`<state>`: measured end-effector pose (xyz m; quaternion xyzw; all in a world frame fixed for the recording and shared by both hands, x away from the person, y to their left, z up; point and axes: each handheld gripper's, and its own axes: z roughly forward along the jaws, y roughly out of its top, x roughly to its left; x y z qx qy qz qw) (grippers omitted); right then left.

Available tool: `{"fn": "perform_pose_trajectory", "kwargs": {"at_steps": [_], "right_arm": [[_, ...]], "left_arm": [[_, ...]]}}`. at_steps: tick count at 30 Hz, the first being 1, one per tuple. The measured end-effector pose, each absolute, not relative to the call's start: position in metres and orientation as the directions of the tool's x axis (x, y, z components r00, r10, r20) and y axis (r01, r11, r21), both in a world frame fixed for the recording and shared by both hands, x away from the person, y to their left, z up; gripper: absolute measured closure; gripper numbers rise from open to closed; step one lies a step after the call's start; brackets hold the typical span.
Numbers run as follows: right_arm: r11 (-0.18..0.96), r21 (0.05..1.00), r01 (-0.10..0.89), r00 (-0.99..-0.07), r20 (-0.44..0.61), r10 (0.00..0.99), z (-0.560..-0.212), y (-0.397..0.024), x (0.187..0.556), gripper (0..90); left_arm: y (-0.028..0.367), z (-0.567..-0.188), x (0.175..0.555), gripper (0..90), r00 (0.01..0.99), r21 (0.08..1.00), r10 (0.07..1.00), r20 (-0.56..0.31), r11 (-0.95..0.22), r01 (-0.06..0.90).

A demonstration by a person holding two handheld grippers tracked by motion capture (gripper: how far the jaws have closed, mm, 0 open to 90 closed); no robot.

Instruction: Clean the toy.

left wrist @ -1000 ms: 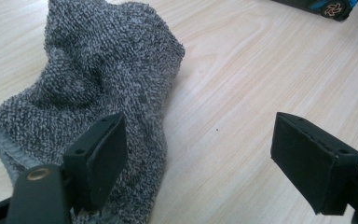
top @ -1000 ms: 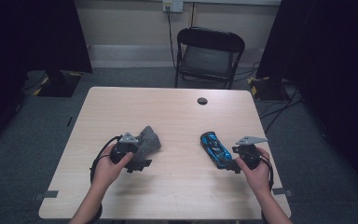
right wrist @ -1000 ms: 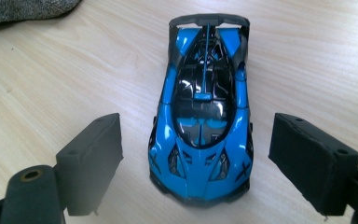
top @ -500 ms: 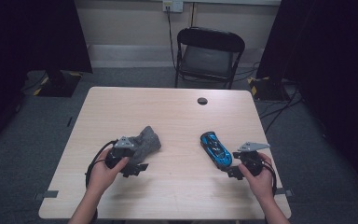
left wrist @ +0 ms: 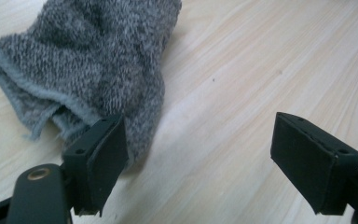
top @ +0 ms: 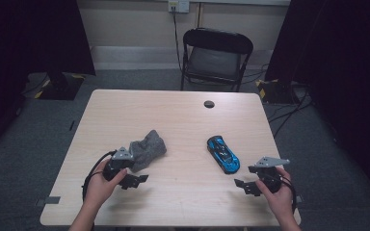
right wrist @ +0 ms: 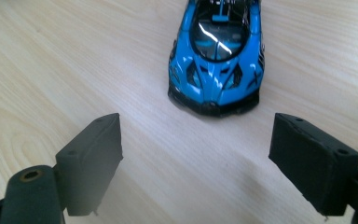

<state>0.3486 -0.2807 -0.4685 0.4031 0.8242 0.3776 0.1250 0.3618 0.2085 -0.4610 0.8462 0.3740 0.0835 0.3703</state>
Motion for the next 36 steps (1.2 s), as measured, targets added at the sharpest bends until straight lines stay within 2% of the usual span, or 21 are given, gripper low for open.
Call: {"fn": "perform_pose_trajectory", "kwargs": {"at_steps": [23,36], "right_arm": [[0.393,0.716,0.577,-0.632,0.088,0.770,-0.483,-0.308,0.334,15.8],[0.380,0.711,0.592,-0.621,0.102,0.777,-0.492,-0.312,0.335,15.7]], "left_arm": [[0.241,-0.471,0.346,18.1,0.686,0.714,0.716,-0.132,-0.411,0.567],[0.258,-0.480,0.339,17.9,0.684,0.718,0.722,-0.099,-0.424,0.552]]}}
